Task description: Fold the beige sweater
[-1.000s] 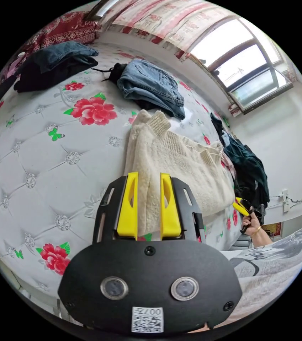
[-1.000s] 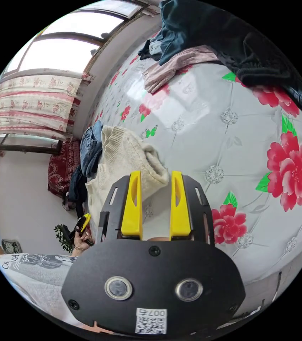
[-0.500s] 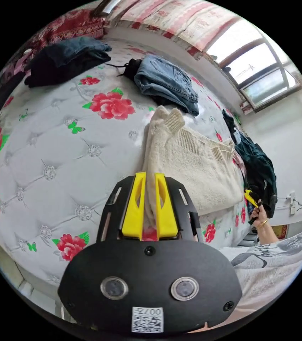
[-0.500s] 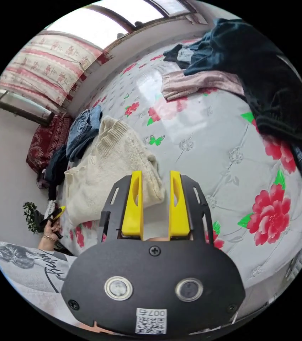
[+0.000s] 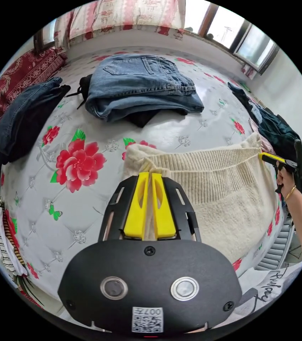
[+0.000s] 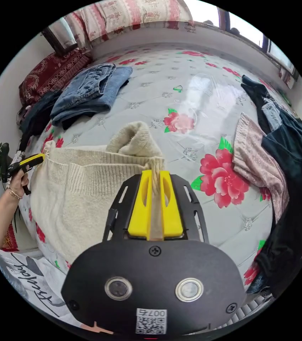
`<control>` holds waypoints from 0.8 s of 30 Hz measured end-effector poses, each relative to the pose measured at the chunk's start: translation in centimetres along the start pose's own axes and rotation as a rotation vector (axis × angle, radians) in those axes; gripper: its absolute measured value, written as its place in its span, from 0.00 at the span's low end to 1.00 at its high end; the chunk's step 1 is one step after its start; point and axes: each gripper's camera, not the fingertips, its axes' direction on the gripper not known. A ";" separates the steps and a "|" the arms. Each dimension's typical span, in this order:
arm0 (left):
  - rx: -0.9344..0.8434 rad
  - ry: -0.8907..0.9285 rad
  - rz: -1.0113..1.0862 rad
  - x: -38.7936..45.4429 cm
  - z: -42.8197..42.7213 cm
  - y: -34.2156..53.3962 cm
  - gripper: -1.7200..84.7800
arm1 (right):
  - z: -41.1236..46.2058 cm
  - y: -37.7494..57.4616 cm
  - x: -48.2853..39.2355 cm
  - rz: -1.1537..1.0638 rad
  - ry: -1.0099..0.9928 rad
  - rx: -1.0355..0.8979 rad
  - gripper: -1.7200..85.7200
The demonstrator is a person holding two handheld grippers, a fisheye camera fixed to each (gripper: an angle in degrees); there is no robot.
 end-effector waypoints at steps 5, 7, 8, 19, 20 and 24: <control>-0.033 -0.003 -0.119 -5.0 0.6 1.6 0.01 | 1.3 1.1 6.5 0.162 -0.168 -0.031 0.07; -0.005 0.087 -0.153 -5.9 0.8 1.7 0.02 | 1.1 2.1 8.3 0.214 -0.215 -0.005 0.08; 0.015 0.090 -0.144 -5.7 0.4 1.7 0.03 | 0.4 2.5 8.6 0.221 -0.232 0.020 0.09; 0.172 0.127 -0.089 -0.8 -9.7 9.7 0.09 | -10.8 25.9 21.0 0.643 -0.537 0.167 0.17; 0.148 0.187 -0.029 1.5 -9.7 10.5 0.09 | -10.7 27.2 21.5 0.670 -0.551 0.161 0.17; 0.068 0.415 0.181 10.7 -7.9 12.6 0.11 | -8.4 33.1 22.6 0.802 -0.699 0.117 0.17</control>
